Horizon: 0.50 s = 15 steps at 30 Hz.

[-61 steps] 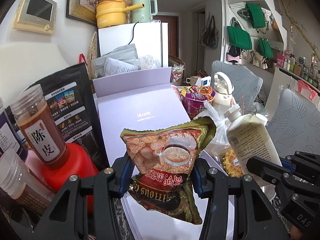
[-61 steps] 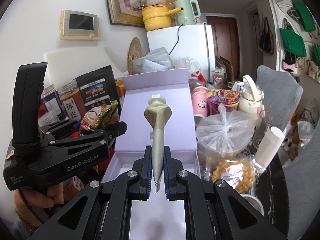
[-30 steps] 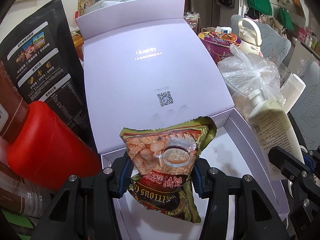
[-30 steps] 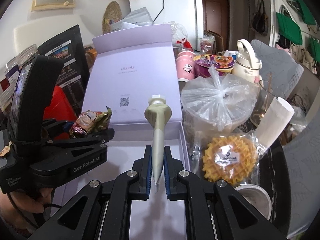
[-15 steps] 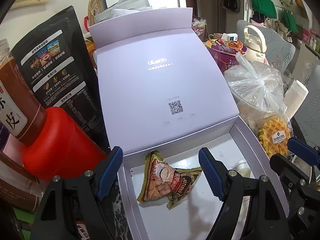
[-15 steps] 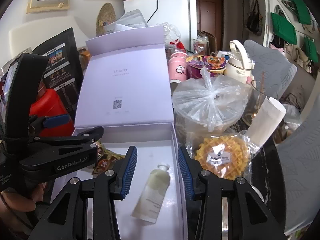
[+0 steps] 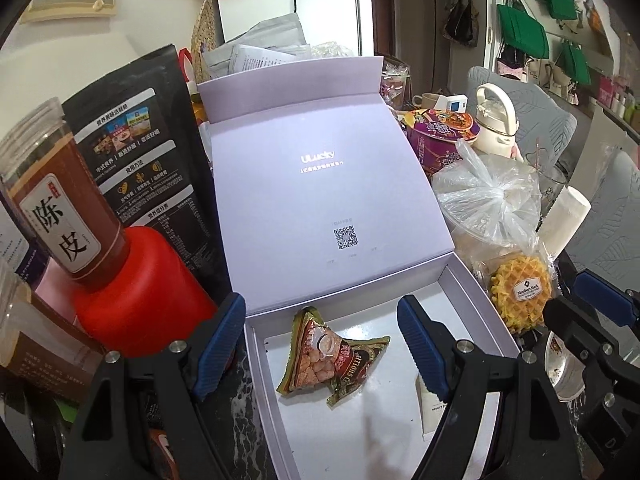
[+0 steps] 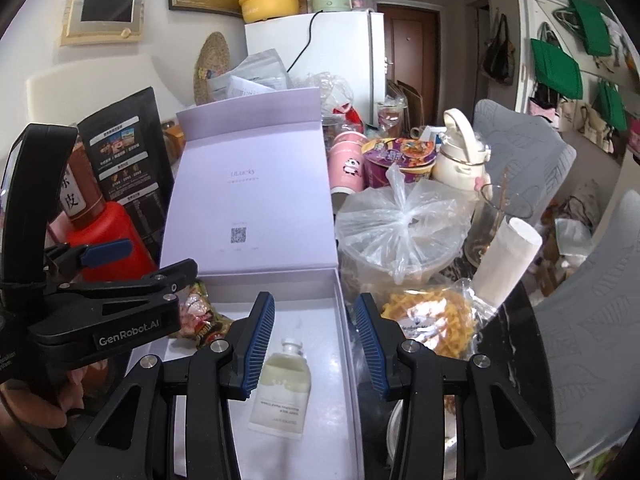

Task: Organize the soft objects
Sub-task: 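Lower both items into the white box and open both grippers, then withdraw both tools from the box back toward the remaining pile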

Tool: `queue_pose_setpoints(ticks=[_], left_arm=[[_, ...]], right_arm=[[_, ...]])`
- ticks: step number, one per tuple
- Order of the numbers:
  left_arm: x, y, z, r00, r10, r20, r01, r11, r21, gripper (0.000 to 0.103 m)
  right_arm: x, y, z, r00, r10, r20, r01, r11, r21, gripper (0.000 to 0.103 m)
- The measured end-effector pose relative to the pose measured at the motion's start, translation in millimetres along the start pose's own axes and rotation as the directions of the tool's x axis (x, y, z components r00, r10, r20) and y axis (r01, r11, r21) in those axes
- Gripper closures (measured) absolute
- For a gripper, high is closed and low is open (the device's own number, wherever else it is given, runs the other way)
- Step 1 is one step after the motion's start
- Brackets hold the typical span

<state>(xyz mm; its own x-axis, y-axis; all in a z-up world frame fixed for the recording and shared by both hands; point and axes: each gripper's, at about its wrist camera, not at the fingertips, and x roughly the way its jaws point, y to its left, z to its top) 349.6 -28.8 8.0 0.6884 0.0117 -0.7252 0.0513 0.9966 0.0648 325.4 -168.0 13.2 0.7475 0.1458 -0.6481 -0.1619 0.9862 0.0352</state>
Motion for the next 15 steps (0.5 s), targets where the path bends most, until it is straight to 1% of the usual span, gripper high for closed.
queue_pose_setpoints(ticks=[9,15], left_arm=[[-55,-2,1,0.997,-0.005,0.078,0.005,1.000,0.008,0.025],[-96,1,-2,0.990,-0.014,0.141,0.013,1.000,0.003,0.025]], right_arm=[[-46,8,0,0.998,-0.002,0.061,0.002,1.000,-0.004,0.061],[-82,16,-3,0.994,-0.006,0.110,0.007,1.000,-0.011,0.061]])
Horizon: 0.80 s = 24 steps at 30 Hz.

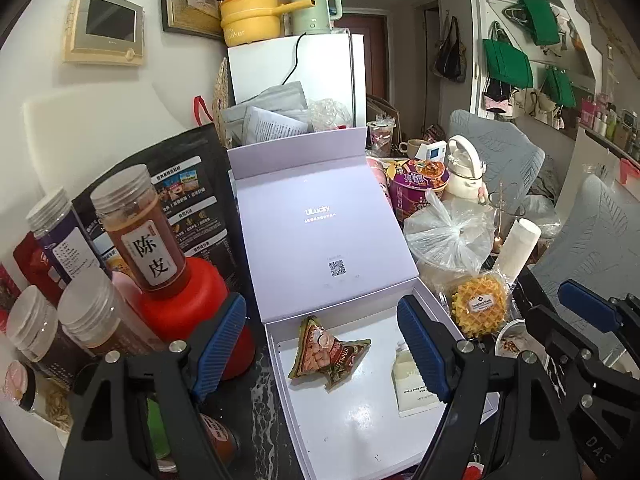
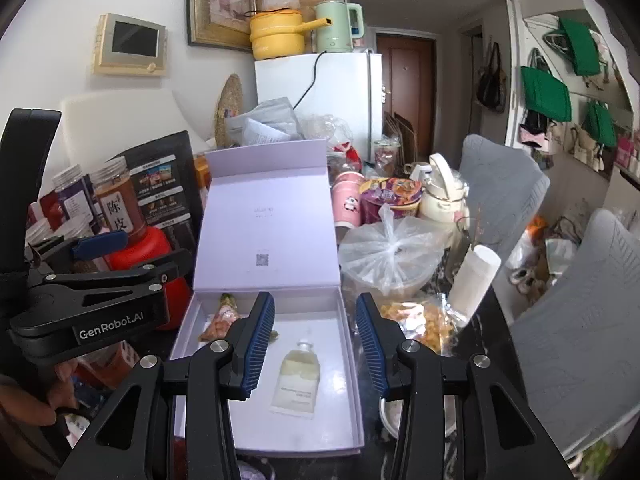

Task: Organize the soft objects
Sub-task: 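Withdraw both tools from the box back toward the remaining pile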

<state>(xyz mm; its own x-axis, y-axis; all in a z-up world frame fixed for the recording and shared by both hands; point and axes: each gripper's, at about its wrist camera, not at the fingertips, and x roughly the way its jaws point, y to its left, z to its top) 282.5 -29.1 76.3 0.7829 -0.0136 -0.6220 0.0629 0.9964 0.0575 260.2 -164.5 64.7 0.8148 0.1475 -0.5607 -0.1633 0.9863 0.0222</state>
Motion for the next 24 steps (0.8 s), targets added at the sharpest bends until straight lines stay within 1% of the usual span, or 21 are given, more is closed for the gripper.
queue_pose_setpoints(ticks=[12,15,17,19,21,24], left_arm=[[-77,4,-9,0.995,-0.016,0.103,0.016,1.000,0.002,0.025],[-96,4,-15,0.992,-0.024,0.127,0.023,1.000,0.012,0.025],[-106,3,-19,0.990,-0.028,0.140,0.026,1.000,0.016,0.021],[-117,2,-24,0.988,-0.029,0.152,0.026,0.999,0.022,0.011],[-128,2,-30,0.985,-0.029,0.171,0.025,0.999,0.025,0.006],[-143,1,-38,0.980,-0.026,0.197,0.020,0.999,0.033,0.004]], right_arm=[[-72,17,-7,0.996,0.002,0.090,0.000,1.000,-0.024,0.058],[-86,21,-11,0.994,-0.001,0.107,0.004,1.000,-0.027,0.054],[-97,23,-16,0.993,-0.004,0.121,0.008,1.000,-0.028,0.050],[-106,25,-21,0.991,-0.006,0.130,0.010,1.000,-0.027,0.047],[-116,26,-26,0.990,-0.010,0.138,0.013,1.000,-0.028,0.043],[-128,30,-34,0.989,-0.014,0.149,0.019,0.999,-0.030,0.036]])
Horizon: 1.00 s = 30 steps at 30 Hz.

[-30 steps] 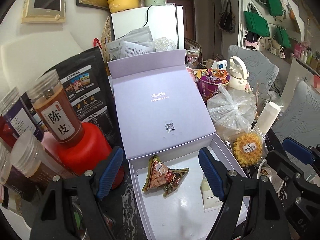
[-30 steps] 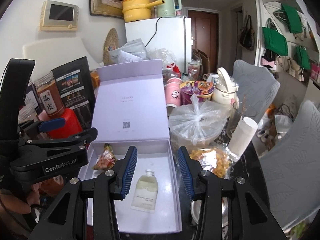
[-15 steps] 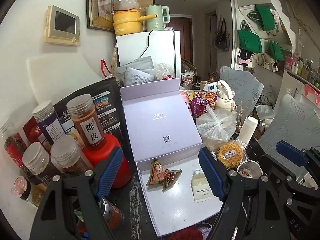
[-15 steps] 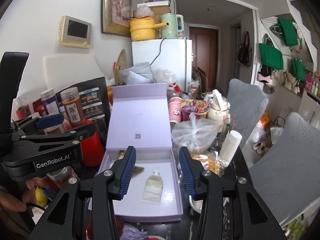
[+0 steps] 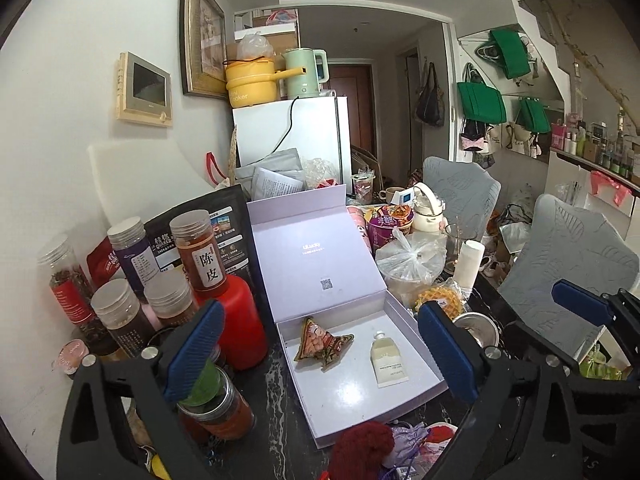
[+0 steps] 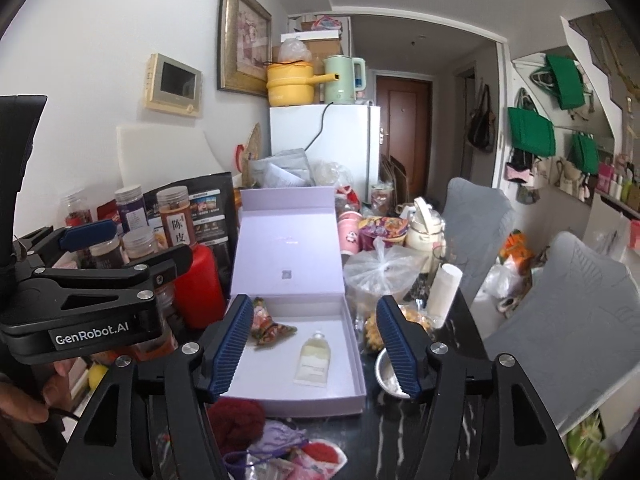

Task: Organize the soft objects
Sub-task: 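Withdraw both tools from the box back toward the remaining pile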

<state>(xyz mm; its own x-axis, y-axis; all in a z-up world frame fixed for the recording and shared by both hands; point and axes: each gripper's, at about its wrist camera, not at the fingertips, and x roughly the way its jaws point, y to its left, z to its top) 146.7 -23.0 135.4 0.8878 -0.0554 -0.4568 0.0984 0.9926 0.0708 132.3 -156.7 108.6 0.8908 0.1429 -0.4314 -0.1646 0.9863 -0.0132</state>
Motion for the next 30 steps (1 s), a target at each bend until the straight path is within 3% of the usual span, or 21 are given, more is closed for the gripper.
queue_pose_setpoints(ticks=[7,13,19,30], left_arm=[[-27,-3,-16,0.999,-0.024,0.033,0.023,0.999,0.028,0.004],[-43,0,-30,0.998,-0.053,0.047,0.051,0.998,0.031,0.004],[-54,2,-46,0.995,-0.079,0.054,0.077,0.996,0.038,0.004],[-55,8,-76,0.992,-0.126,-0.001,0.126,0.992,0.019,0.004]], right_arm=[[-23,8,-16,1.000,-0.010,0.009,0.010,1.000,-0.002,0.023],[-37,15,-32,1.000,-0.014,0.007,0.014,1.000,0.006,0.019],[-45,19,-50,1.000,-0.015,-0.006,0.015,1.000,0.019,0.018],[-50,26,-84,0.999,-0.007,-0.052,0.009,0.999,0.052,0.018]])
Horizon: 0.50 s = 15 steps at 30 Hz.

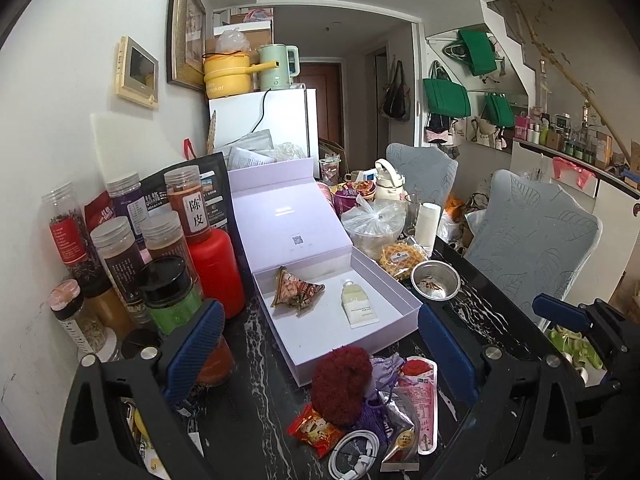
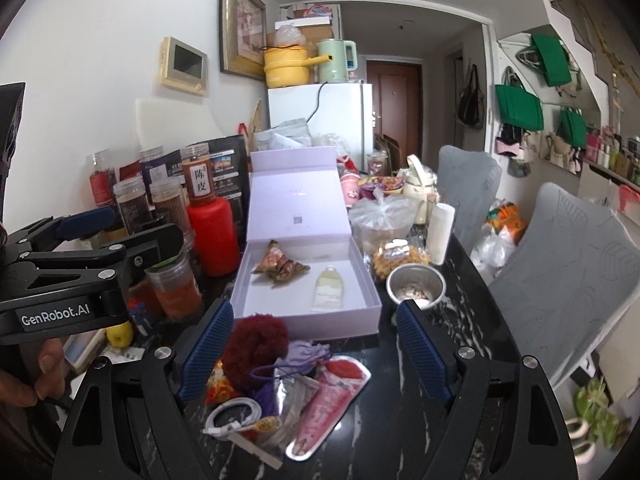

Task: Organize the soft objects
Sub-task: 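Withdraw both tools from the box back toward the remaining pile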

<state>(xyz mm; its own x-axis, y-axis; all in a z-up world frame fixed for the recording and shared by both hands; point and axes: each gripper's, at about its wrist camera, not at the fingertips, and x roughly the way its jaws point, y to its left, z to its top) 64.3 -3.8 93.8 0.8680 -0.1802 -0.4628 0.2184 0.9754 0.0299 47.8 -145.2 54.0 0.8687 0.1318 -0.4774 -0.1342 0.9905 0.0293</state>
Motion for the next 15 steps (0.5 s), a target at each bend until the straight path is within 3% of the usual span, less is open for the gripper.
queue_pose_setpoints(ticks=[15], left_arm=[[22,3,-53,0.991,-0.047,-0.124,0.046,0.999,-0.013,0.004]], right_arm=[[22,2,-51,0.994,0.003,-0.108,0.002,0.999,0.044,0.018]])
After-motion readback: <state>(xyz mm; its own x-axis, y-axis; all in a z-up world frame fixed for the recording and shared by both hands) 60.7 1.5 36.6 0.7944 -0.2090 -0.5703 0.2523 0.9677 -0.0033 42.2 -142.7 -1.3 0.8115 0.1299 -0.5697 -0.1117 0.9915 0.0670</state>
